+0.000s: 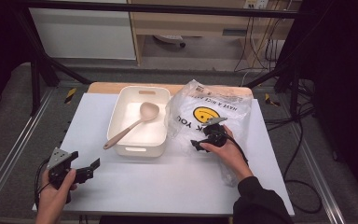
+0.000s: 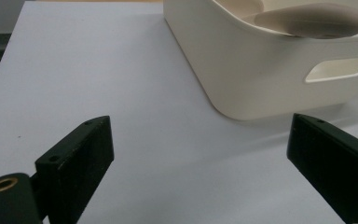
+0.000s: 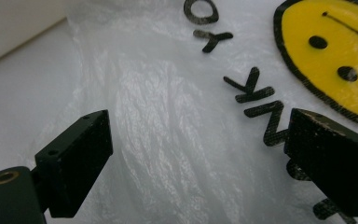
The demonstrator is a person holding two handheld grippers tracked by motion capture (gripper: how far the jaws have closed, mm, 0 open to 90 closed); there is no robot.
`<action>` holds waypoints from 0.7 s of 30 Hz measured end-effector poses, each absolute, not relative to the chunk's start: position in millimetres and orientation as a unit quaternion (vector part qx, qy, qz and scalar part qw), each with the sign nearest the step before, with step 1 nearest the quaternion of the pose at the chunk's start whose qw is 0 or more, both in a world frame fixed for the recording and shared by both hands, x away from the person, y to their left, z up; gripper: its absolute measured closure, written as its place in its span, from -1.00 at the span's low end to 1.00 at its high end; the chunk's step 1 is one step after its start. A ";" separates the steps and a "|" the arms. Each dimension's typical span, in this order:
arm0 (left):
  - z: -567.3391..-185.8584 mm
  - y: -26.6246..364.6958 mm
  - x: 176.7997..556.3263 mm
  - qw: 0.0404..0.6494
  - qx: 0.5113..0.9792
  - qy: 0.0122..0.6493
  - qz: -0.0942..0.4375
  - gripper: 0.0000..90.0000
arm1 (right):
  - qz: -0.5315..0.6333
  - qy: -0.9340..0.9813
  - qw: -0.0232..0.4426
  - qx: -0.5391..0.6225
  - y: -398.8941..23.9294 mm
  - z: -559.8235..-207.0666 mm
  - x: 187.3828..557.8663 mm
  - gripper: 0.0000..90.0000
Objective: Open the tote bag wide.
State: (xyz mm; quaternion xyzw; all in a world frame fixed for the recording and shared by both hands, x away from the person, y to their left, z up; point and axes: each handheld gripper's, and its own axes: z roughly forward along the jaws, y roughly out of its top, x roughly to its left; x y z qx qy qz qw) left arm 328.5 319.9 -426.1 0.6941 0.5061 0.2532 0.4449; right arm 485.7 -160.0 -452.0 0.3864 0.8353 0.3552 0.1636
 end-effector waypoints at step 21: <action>-429.3 317.8 329.9 0.437 0.700 0.507 0.248 -0.84 | 0.367 0.805 0.175 0.432 -181.4 -455.3 502.7 0.81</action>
